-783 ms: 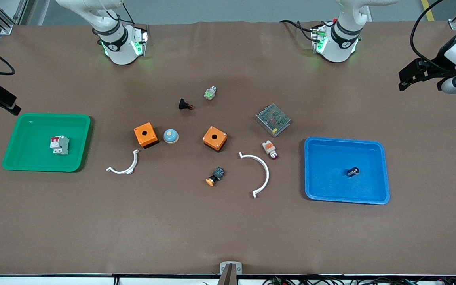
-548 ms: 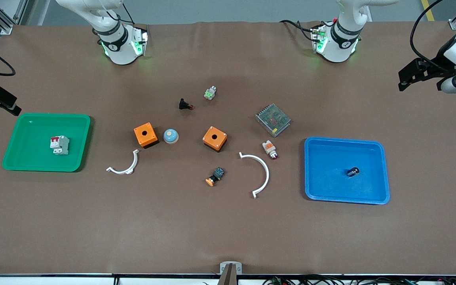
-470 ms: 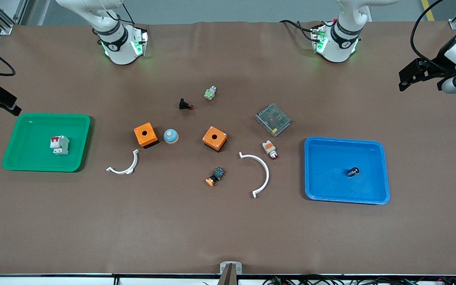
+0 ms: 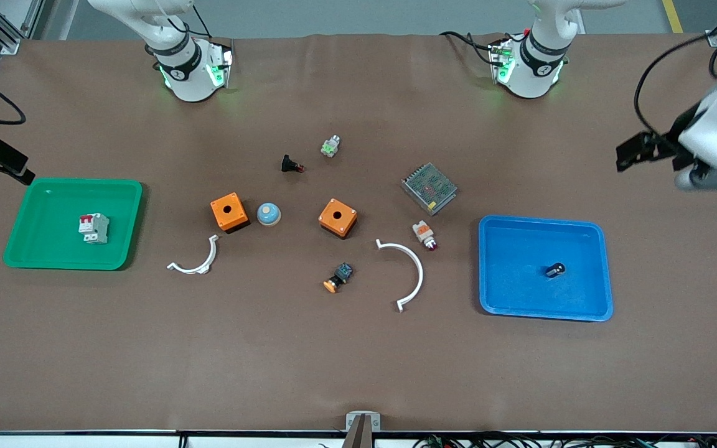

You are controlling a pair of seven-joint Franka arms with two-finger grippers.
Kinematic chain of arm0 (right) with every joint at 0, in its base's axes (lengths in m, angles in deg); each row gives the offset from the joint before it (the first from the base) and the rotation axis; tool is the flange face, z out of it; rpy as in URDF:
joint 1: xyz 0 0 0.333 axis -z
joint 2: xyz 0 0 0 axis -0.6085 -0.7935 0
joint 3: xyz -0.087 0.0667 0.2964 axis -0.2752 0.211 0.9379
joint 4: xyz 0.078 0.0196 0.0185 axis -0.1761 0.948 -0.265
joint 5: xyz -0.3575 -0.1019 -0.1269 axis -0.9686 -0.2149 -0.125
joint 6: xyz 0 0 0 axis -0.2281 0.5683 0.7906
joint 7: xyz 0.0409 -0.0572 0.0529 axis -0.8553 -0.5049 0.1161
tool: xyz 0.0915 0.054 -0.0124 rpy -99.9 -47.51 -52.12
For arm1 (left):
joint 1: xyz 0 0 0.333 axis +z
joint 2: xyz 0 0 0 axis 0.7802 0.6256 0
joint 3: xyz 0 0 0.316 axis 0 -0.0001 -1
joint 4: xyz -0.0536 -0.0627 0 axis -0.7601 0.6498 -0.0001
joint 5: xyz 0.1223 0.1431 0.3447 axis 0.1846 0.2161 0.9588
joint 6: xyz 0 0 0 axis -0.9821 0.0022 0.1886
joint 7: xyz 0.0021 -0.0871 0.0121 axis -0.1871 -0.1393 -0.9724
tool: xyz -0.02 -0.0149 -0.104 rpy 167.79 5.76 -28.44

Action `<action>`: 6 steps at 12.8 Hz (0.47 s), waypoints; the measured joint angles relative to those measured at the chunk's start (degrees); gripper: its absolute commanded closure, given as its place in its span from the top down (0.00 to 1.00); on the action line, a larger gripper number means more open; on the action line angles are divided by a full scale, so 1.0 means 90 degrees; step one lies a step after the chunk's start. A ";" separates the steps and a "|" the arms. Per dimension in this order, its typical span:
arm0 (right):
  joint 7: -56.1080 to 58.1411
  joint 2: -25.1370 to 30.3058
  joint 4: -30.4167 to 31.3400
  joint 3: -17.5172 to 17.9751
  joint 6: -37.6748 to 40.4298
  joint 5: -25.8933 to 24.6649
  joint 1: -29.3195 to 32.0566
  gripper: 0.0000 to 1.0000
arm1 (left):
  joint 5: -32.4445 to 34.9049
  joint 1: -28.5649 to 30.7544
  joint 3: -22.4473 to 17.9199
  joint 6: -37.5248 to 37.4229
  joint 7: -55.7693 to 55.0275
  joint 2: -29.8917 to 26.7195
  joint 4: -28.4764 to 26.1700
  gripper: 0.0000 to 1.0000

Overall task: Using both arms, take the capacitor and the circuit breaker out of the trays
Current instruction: 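Reach the right gripper to the breaker while the left gripper reaches the capacitor, then grasp the breaker with the right gripper while the left gripper grasps the capacitor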

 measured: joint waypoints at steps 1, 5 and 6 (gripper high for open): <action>0.0004 -0.0144 0.0028 -0.0015 0.0015 -0.0001 0.0103 1.00 | 0.0000 0.0099 -0.0007 0.0398 0.0000 0.0258 -0.0151 1.00; 0.0024 -0.1085 0.0120 -0.0029 -0.0027 -0.0001 0.0226 1.00 | 0.0000 0.0406 -0.0024 0.1999 -0.0029 0.1078 -0.1045 1.00; 0.0046 -0.1300 0.0179 -0.0031 -0.0057 -0.0005 0.0259 1.00 | 0.0000 0.0490 -0.0025 0.2351 -0.0028 0.1250 -0.1236 1.00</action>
